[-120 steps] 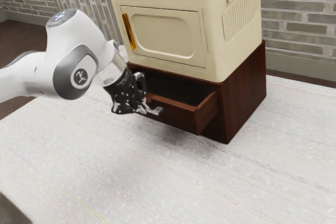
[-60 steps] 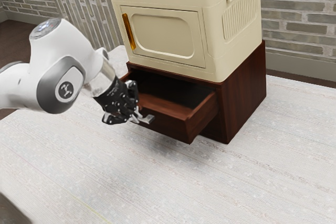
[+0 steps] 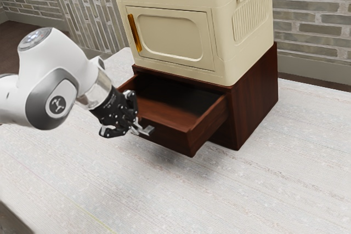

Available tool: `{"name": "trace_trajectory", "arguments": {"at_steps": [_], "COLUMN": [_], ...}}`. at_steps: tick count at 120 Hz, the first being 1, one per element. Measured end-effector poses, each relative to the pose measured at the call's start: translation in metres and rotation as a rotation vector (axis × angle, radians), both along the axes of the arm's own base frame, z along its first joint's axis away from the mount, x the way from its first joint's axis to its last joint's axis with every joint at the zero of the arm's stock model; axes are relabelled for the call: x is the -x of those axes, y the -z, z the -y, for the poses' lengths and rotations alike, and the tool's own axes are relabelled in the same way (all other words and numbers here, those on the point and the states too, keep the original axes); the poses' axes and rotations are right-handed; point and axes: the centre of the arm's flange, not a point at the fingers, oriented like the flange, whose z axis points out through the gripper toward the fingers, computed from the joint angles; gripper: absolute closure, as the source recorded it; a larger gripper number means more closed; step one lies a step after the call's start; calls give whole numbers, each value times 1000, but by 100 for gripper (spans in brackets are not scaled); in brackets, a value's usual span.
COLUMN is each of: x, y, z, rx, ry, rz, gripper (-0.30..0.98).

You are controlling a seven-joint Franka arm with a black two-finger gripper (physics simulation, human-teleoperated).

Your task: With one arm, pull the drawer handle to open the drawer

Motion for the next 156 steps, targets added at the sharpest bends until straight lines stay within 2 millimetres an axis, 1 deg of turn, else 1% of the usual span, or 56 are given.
{"name": "trace_trajectory", "arguments": {"at_steps": [15,45,94,118,134,150,156], "x": [7,20,24,27,38,56,57], "y": [1,2,0,-6,-12,-28,-43], "z": [-6,-3,-1,-1,2,5,7], "rx": [4,4,5,5,5,2,0], "ry": [-12,-12,-11,-11,-9,-4,1], "rz": [2,5,11,26,43,75,84], "gripper": [79,79,78,64,57,53,47]}}
